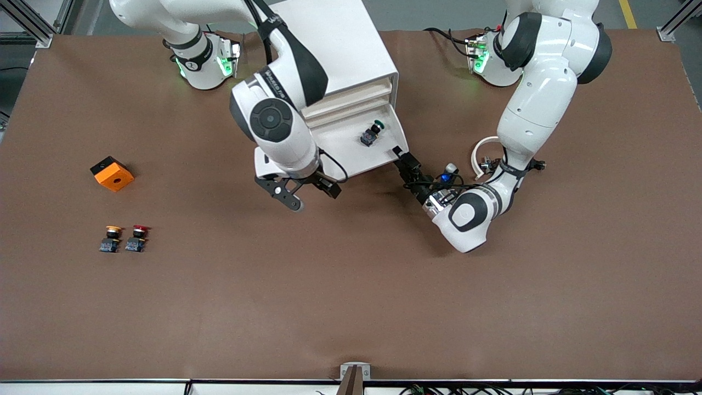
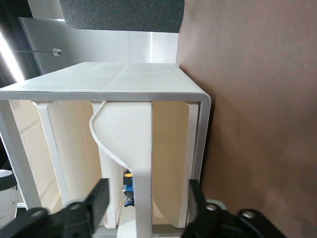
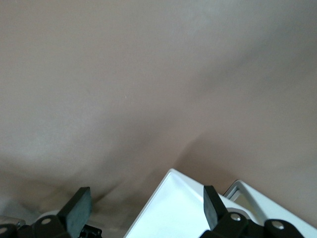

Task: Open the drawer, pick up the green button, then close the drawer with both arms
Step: 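Reach the right gripper into the open drawer toward the green button, then grasp the green button with the right gripper while the left gripper releases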

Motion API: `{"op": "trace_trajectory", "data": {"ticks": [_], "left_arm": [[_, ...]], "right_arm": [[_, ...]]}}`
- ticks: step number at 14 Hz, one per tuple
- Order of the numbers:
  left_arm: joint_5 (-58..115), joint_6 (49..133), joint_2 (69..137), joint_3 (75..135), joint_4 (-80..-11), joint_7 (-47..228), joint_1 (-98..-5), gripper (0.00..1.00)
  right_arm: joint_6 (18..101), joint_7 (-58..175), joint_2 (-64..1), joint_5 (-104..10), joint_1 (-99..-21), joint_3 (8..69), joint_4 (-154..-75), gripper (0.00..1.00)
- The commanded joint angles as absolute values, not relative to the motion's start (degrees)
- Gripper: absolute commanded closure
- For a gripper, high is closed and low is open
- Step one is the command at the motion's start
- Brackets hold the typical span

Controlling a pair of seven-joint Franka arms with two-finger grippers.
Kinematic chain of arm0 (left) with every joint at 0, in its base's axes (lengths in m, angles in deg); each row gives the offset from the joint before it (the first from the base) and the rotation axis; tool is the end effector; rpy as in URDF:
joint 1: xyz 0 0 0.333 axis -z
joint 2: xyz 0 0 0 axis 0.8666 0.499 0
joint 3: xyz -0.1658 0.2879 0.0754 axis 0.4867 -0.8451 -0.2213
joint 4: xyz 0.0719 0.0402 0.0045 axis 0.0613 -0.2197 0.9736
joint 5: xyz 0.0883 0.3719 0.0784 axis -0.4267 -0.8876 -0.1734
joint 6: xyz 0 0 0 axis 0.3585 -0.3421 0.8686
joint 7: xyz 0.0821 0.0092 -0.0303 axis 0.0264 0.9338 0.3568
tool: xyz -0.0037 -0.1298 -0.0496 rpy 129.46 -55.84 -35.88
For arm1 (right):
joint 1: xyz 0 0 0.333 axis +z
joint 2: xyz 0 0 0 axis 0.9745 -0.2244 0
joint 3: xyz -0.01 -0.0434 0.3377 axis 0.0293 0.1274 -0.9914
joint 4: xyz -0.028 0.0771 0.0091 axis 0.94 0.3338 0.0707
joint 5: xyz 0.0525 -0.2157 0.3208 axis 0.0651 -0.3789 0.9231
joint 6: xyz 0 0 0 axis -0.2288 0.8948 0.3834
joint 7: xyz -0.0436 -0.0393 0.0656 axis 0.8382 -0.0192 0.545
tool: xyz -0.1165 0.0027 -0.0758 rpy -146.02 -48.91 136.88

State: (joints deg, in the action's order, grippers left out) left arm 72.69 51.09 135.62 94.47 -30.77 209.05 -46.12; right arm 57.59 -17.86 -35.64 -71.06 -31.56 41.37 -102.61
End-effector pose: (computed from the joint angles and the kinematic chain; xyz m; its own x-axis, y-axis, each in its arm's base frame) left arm 0.5079 -0.3248 0.1027 -0.5702 0.8207 0.0376 0.0376 0.0718 -0.9967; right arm 0.5377 0.4471 0.3718 0.7783 -0.6142 -0.1301 -0.6212 -0.7835 -0.0172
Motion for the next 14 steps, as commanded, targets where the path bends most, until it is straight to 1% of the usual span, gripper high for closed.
{"op": "trace_trajectory", "data": {"ticks": [1,6,10,12,14], "left_arm": [[73.6,51.0,136.2,91.5,-28.9,208.8,-45.3,0.00],[67.6,50.8,132.6,91.0,-25.4,203.6,-46.3,0.00],[62.3,50.8,128.7,91.7,-24.3,195.4,-47.8,0.00],[60.7,51.1,124.5,91.3,-24.3,185.8,-47.5,0.00],[60.3,52.4,122.5,90.8,-24.3,180.2,-47.1,0.00]], "right_arm": [[57.7,-21.6,-35.9,-70.5,-27.9,42.1,-103.5,0.00],[58.1,-29.8,-35.9,-70.6,-21.9,42.1,-107.2,0.00],[60.9,-30.2,-36.2,-69.9,-19.4,42.1,-109.3,0.00],[61.4,-31.3,-37.0,-69.9,-18.1,42.1,-109.3,0.00],[62.2,-32.0,-37.0,-69.9,-17.7,42.1,-109.8,0.00]]}}
